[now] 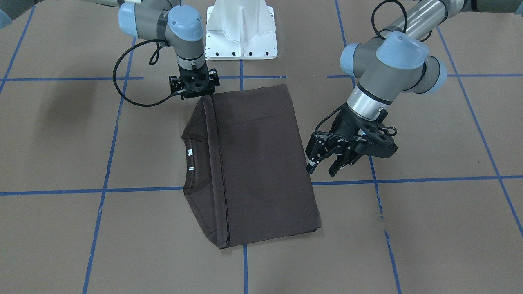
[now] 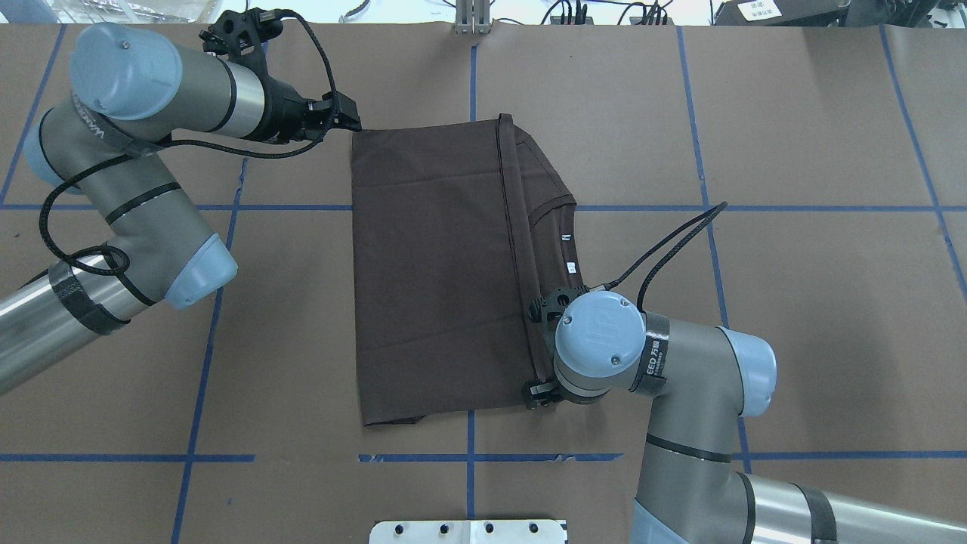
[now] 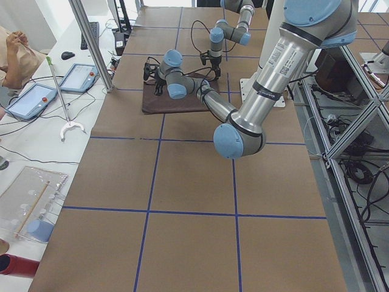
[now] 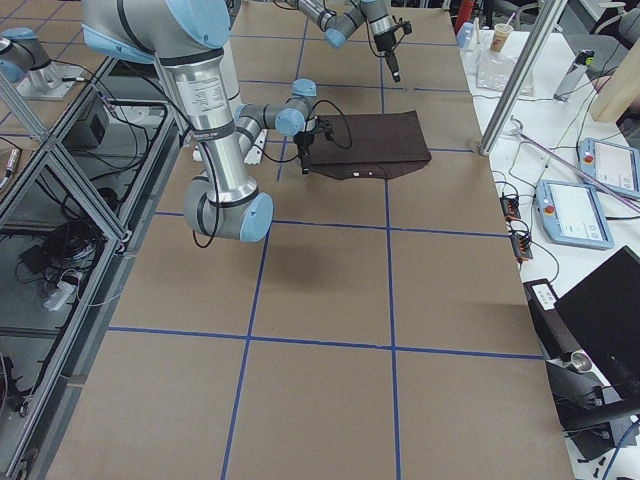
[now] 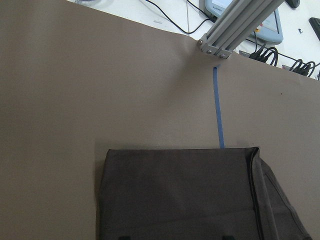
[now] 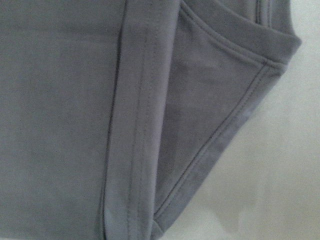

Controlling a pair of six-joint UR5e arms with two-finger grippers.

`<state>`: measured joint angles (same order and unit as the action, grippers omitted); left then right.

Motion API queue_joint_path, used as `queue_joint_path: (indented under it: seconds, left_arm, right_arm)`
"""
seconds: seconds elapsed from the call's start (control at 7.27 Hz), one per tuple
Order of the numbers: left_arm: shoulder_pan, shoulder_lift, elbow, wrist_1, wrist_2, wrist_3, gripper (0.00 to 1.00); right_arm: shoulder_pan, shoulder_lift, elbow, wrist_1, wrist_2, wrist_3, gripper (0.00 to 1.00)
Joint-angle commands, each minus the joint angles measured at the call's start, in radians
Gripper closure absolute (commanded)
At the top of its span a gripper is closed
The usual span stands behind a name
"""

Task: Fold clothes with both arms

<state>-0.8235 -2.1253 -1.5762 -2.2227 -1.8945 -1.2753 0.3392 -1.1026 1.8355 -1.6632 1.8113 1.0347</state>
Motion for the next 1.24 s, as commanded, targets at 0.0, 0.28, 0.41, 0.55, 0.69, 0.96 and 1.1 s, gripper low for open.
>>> queue_joint_path:
  seconds: [0.0, 0.28, 0.41, 0.55, 0.69, 0.96, 1.1]
  left_arm:
    - [0.000, 0.001, -0.002, 0.001, 0.000, 0.001, 0.31]
    - [0.000, -0.001, -0.007, 0.001, -0.002, -0.001, 0.31]
    - [0.000, 0.001, -0.007, 0.001, -0.002, -0.001, 0.31]
    - [0.000, 0.001, -0.007, 0.001, -0.002, 0.001, 0.31]
    - [0.000, -0.001, -0.010, 0.001, -0.002, -0.001, 0.31]
    - [0.000, -0.001, -0.008, 0.001, -0.002, -0.001, 0.31]
    - [-0.002, 0.001, -0.010, 0.001, -0.002, -0.001, 0.31]
  right_arm:
    - [0.047, -0.070, 0.046, -0.018, 0.020, -0.089, 0.00]
    - [0.055, -0.154, 0.105, -0.021, 0.017, -0.120, 0.00]
    - [0.052, -0.142, 0.105, -0.021, 0.016, -0.114, 0.00]
    - [0.050, -0.110, 0.091, -0.021, 0.010, -0.105, 0.00]
    - [0.064, -0.082, 0.090, -0.020, 0.010, -0.082, 0.00]
    - [0.064, -0.027, 0.088, -0.006, 0.006, 0.330, 0.00]
    - [0.064, -0.025, 0.088, 0.041, 0.005, 0.532, 0.08]
